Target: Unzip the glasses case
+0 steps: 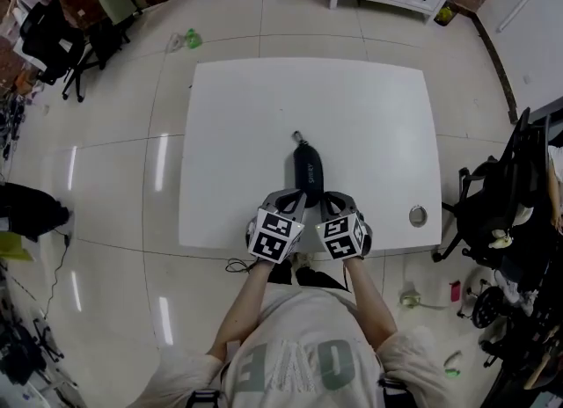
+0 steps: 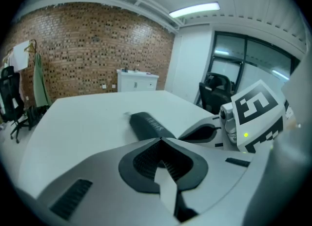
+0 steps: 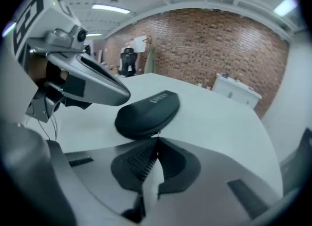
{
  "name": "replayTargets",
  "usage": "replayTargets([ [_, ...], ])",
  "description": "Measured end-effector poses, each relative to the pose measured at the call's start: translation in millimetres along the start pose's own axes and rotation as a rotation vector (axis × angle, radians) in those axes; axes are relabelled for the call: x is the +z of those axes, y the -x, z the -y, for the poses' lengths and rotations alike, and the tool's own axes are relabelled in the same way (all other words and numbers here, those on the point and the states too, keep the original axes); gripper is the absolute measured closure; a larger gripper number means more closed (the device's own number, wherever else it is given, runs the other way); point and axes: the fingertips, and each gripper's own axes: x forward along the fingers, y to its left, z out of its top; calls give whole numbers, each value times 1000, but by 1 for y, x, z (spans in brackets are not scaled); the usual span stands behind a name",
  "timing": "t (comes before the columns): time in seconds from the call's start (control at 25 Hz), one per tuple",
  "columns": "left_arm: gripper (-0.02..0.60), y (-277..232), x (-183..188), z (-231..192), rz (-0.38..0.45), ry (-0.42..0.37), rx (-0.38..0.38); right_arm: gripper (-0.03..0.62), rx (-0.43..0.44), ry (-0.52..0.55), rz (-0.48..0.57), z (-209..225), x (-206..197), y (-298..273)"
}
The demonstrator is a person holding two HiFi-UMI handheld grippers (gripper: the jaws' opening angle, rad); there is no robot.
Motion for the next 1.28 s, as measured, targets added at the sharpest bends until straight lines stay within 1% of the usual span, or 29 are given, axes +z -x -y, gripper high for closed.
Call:
replayTargets([
  [0.04, 578, 5, 4, -5, 12, 4, 11, 594, -2, -30, 4, -5, -1, 3],
  [0.08, 578, 9, 9, -8, 28, 12, 20, 594, 27, -27, 4, -17, -2, 5],
  [0.16, 578, 11, 15, -11, 45, 16, 27, 594, 121, 17, 7, -53, -3, 9],
  [0.24, 578, 6, 13, -5, 30, -1, 15, 594, 187, 9, 11, -78, -6, 10],
  [0.36, 578, -4, 3, 7, -7, -44, -2, 594, 215, 22, 12, -89, -7, 10],
  [0.4, 578, -6, 2, 9, -5, -46, -2, 594, 215, 26, 13, -88, -6, 10],
  [0.52, 578, -10, 2, 7, 13, -5, -4, 594, 210, 26, 10, -75, -10, 12],
  [0.6, 578, -12, 2, 7, 10, -5, -4, 592, 187, 27, -2, -60, -18, 13],
  [0.68, 578, -13, 2, 8, 6, -10, -6, 594, 137, 6, -18, -37, -27, 13],
  [0.8, 578, -14, 3, 9, 6, -10, -8, 594, 33, -71, -21, 16, -34, 13],
  [0.88, 578, -15, 3, 8, 10, -3, -5, 592, 2, -87, -15, 41, -32, 11],
  [1.0, 578, -16, 4, 5, 10, 4, 11, 594, 22, -48, -21, 45, -28, 8],
  [1.12, 578, -13, 11, 0, 4, -7, 36, 594, 65, -73, -9, 33, -26, 13],
  [1.2, 578, -10, 20, 4, 23, -20, 39, 594, 118, -35, -11, 11, -25, 17],
  [1.28, 578, -10, 25, 13, 34, -25, 28, 594, 191, 29, -13, -25, -25, 22],
])
